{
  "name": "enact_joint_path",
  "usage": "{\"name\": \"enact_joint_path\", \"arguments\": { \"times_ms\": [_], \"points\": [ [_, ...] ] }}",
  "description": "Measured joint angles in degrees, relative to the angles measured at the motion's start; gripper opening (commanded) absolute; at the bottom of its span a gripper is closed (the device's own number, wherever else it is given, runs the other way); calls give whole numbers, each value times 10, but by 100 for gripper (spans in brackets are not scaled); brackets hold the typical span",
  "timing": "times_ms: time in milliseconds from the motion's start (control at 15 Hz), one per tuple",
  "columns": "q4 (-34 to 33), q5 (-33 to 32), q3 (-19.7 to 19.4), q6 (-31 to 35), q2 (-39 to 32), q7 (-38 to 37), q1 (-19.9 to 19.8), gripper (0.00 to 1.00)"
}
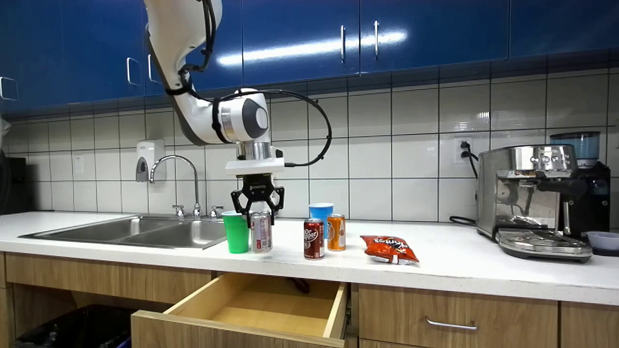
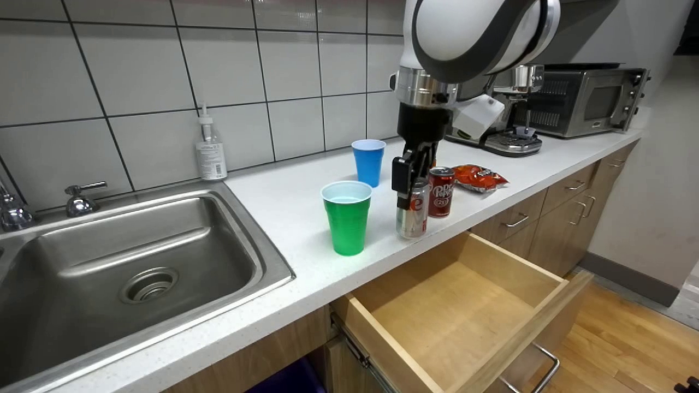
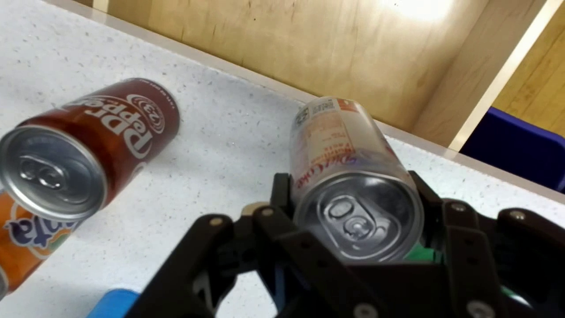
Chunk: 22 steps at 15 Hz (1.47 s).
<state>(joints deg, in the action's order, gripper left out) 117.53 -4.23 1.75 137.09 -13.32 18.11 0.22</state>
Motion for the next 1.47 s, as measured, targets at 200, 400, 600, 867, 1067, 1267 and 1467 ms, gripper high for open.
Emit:
{"name": "enact_joint_path", "arguments": {
  "times_ms": [200,400,600,867,1067,1267,1467],
  "points": [
    [21,0,10,0,12,21,3,38],
    [41,0,16,0,26,50,5,38],
    [60,0,17,0,41,83,5,38],
    [84,0,17,0,53,130,5,38],
    [99,0,17,0,58,157,5,38],
    [109,0,17,0,58,171,5,38],
    [119,0,18,0,58,178,5,38]
  ]
}}
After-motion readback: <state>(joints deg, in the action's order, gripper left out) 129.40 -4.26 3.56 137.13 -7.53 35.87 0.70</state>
